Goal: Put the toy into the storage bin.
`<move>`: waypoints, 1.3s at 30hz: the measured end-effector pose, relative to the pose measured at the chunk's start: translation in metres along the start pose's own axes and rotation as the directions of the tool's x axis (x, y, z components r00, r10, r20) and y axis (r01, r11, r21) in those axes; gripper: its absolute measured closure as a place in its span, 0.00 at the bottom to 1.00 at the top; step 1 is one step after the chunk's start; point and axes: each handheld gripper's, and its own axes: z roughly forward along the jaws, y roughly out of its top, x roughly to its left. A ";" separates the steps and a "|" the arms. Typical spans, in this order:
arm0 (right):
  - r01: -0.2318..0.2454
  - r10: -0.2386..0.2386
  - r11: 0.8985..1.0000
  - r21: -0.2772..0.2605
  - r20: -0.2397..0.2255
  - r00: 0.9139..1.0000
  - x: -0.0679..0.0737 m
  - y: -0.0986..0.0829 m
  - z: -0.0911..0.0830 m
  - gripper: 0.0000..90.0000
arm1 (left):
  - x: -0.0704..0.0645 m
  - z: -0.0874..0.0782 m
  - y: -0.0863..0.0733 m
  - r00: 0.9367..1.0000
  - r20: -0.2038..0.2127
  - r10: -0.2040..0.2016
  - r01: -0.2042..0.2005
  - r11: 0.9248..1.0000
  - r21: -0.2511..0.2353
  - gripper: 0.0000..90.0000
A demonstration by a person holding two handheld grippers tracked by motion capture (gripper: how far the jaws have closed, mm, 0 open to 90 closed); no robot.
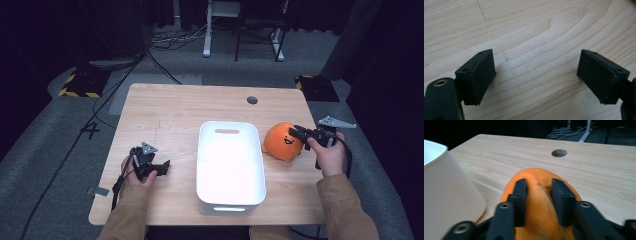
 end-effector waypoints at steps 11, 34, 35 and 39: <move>0.163 -0.164 0.986 -0.035 -0.026 0.986 0.031 0.017 -0.023 0.89 | 0.000 0.000 0.000 1.000 0.000 0.000 0.000 1.000 0.000 0.17; 0.172 -0.210 0.966 -0.192 -0.197 0.958 0.036 0.043 -0.064 0.90 | 0.000 0.000 0.000 1.000 0.000 0.002 -0.002 1.000 0.000 0.17; 0.163 -0.203 0.967 -0.196 -0.207 0.957 0.035 0.044 -0.065 0.90 | 0.000 0.000 0.000 1.000 0.000 -0.001 0.001 1.000 0.000 0.17; 0.149 -0.201 0.965 -0.217 -0.237 0.950 0.033 0.047 -0.067 0.90 | 0.000 0.000 0.000 1.000 0.000 0.001 -0.001 1.000 0.000 0.17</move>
